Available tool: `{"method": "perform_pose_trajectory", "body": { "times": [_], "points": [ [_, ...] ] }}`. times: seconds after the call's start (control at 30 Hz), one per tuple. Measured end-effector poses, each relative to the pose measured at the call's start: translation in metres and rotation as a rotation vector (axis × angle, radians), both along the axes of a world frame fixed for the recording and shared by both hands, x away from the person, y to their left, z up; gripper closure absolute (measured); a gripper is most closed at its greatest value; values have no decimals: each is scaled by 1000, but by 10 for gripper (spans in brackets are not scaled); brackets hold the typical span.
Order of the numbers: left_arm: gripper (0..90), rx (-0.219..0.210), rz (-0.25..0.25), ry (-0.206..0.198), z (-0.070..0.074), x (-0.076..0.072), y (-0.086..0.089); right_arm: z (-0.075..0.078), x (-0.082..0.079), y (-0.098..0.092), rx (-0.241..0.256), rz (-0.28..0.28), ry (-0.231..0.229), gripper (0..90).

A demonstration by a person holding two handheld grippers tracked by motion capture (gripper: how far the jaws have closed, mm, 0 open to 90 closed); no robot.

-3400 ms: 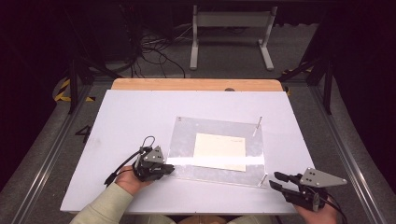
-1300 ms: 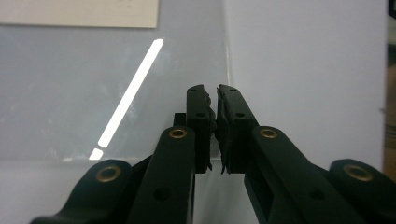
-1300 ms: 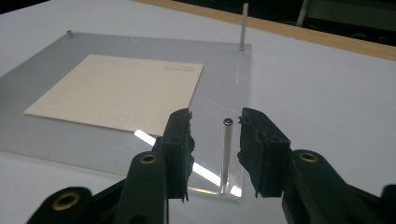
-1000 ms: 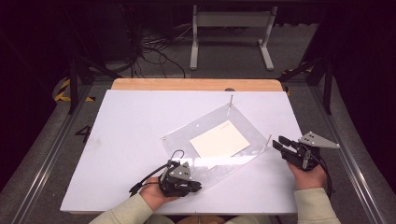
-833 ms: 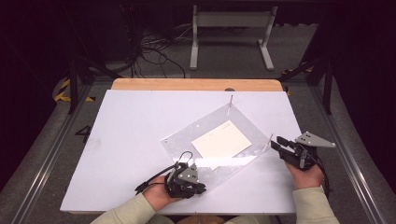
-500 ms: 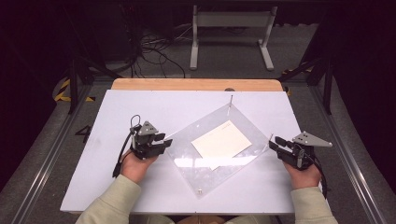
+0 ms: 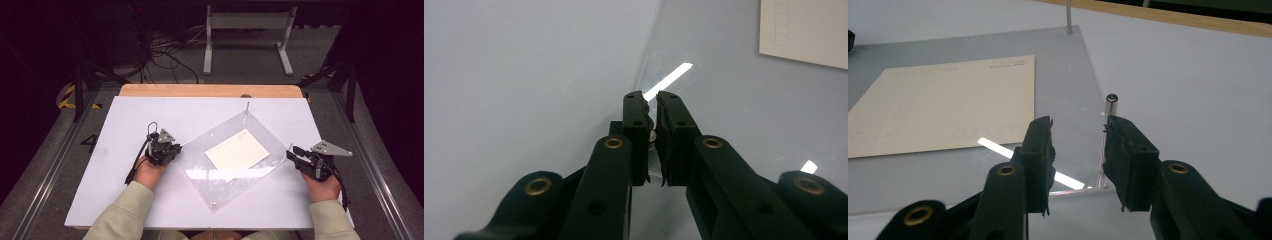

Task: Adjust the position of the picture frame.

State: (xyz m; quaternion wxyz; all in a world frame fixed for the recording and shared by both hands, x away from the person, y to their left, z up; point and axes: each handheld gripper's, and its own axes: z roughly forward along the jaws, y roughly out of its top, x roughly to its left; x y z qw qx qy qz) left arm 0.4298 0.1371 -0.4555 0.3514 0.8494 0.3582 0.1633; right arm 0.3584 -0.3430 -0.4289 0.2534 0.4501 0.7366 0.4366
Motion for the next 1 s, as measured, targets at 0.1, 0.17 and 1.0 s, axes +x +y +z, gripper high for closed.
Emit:
{"method": "perform_pose_trajectory", "body": {
  "times": [0.1, 0.17, 1.0],
  "points": [
    [841, 15, -29, 18, 2, -5, -1, 0, 0, -1, 2, -8, -2, 624],
    [841, 17, -48, 30, 3, -9, -2, 1, 0, -2, 2, -12, 0, 624],
    [839, 66, -280, 52, 7, -66, -19, 45, 39, 46, -103, -36, -75, 726]
  ]
}}
